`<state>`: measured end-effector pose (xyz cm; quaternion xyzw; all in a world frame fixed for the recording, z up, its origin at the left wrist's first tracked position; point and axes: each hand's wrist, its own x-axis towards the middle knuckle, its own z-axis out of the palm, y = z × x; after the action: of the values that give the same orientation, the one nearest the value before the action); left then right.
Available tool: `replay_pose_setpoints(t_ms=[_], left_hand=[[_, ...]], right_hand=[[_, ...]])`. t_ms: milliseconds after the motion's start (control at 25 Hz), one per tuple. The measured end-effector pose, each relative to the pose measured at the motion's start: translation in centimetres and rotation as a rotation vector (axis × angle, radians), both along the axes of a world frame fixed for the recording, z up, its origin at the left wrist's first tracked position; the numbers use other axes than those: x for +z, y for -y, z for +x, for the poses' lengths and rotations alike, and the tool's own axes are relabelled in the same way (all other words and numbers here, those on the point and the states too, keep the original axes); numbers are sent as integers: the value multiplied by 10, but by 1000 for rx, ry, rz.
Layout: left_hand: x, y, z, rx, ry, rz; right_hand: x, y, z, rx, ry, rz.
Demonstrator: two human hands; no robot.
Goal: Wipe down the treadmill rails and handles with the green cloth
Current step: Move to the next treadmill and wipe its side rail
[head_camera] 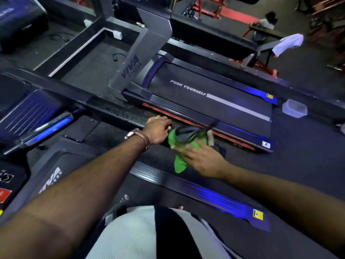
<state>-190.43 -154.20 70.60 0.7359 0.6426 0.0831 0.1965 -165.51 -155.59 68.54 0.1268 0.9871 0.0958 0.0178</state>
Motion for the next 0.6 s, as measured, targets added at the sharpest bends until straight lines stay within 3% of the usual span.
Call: replay_pose_setpoints(t_ms=[80,160,280,400,480,600], left_hand=[[-1,1,-5,-43,74,38],[4,1,-16,-99,94,77],[8,-3,-53,-84,-79,127],[5,-2,-81,-89,-84,78],[5,-4,-80,-88,-110,35],[4,-6,-74,-105,-182,29]], right_hand=[[17,-4,-8,-195,7,-65],[26,-2,-31,-392,-140,-222],[36,-13,-41,-678,-281,-523],[52,-43,-21,-923,-181,-721],[57,-68,-23,-1131,-143,-1066],[52,-83,-62,-1150,-24,-1406]])
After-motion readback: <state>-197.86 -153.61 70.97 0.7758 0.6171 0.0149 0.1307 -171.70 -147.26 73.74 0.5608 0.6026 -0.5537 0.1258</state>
